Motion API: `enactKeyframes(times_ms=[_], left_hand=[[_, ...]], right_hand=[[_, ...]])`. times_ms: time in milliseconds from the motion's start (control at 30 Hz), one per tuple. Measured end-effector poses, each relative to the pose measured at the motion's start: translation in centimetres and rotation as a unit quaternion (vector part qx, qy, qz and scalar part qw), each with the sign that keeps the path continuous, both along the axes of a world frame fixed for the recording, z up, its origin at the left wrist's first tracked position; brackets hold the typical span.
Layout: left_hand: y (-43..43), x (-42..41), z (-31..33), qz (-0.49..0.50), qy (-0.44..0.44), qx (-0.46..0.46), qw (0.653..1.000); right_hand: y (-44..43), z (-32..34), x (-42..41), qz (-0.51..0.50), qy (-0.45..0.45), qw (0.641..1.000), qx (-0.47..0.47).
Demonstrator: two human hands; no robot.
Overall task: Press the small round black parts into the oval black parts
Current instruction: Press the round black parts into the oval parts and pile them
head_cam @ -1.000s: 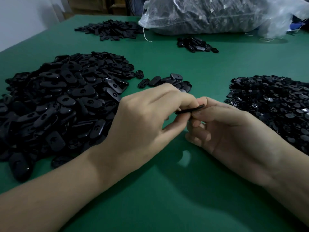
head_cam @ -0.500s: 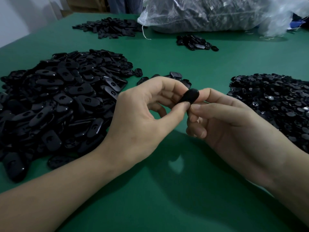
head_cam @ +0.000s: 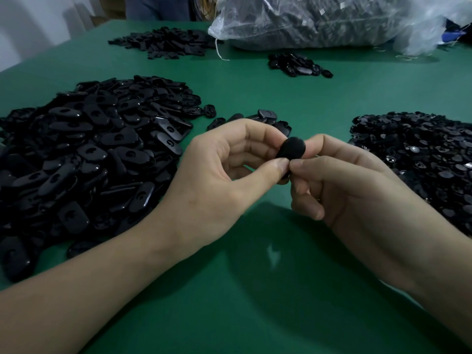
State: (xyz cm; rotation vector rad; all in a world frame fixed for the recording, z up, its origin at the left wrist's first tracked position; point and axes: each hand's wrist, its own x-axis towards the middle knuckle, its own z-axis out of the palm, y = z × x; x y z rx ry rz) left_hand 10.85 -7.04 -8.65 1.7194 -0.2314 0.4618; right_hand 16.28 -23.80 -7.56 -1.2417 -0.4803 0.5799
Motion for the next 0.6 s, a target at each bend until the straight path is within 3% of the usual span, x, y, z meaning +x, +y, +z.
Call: enactKeyframes(times_ms=[600], left_hand=[[-0.54,-0.57,-0.09,0.129,-0.09,0.161,0.974]], right_hand=[[0.43,-0.89,0.54,0.012,0.044,0.999,0.022]])
